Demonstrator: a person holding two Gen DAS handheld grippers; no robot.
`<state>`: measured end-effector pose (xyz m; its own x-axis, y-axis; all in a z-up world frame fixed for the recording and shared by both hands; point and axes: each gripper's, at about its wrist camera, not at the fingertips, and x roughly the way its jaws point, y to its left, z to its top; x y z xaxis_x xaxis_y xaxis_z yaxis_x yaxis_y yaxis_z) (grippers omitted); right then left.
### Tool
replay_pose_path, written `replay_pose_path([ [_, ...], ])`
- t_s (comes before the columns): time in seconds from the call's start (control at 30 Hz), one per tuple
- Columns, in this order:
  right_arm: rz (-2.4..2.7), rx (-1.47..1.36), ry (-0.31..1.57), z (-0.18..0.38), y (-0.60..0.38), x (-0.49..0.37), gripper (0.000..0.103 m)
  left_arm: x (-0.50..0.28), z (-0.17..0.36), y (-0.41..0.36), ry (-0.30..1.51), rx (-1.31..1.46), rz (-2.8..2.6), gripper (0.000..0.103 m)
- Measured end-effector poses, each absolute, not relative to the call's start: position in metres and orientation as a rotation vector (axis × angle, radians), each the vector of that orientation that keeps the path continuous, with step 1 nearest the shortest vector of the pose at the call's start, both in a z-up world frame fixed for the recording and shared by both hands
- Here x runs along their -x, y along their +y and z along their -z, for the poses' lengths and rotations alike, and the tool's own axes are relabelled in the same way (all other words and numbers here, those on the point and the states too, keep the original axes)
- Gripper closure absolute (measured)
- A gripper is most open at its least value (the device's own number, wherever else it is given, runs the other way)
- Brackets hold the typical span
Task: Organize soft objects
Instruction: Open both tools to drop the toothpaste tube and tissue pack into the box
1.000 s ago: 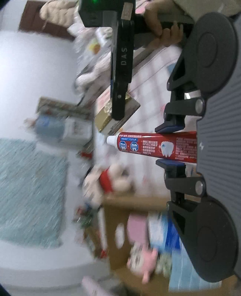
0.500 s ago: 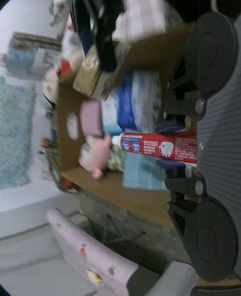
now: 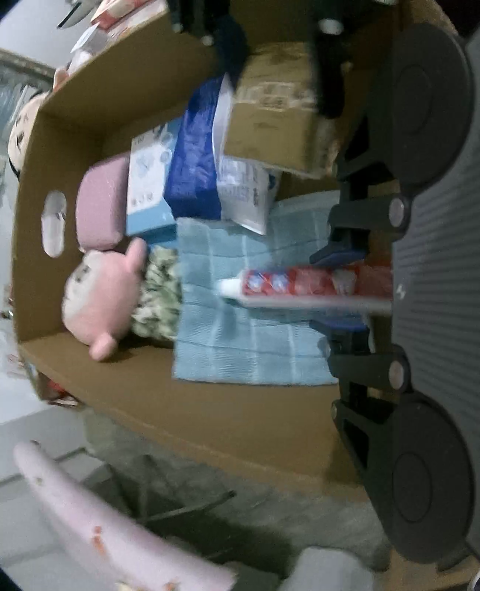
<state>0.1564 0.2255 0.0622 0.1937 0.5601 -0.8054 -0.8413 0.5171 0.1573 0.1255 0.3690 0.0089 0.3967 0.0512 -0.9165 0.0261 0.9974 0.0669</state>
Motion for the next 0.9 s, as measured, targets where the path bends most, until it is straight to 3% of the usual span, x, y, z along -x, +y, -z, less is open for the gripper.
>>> replay_pose_path([
  [0.13, -1.003, 0.463, 0.964, -0.051, 0.244, -0.150, 0.053, -0.120, -0.009, 0.383, 1.133, 0.054, -0.041, 0.056],
  [0.43, -1.027, 0.724, 0.985, -0.025, 0.271, -0.133, 0.051, -0.093, -0.032, 0.390, 1.017, 0.089, -0.093, 0.052],
  [0.6, -0.996, 0.775, 0.899, -0.036, 0.268, -0.129, 0.037, -0.088, -0.035, 0.389, 1.014, 0.080, -0.108, 0.051],
  [0.77, -1.031, 0.648, 0.841, -0.056, 0.245, -0.137, 0.030, -0.087, -0.052, 0.379, 0.967, 0.068, -0.089, 0.051],
  [0.9, -0.986, 0.344, 0.725, -0.088, 0.184, -0.148, 0.030, -0.087, -0.071, 0.359, 0.915, 0.056, -0.054, 0.051],
])
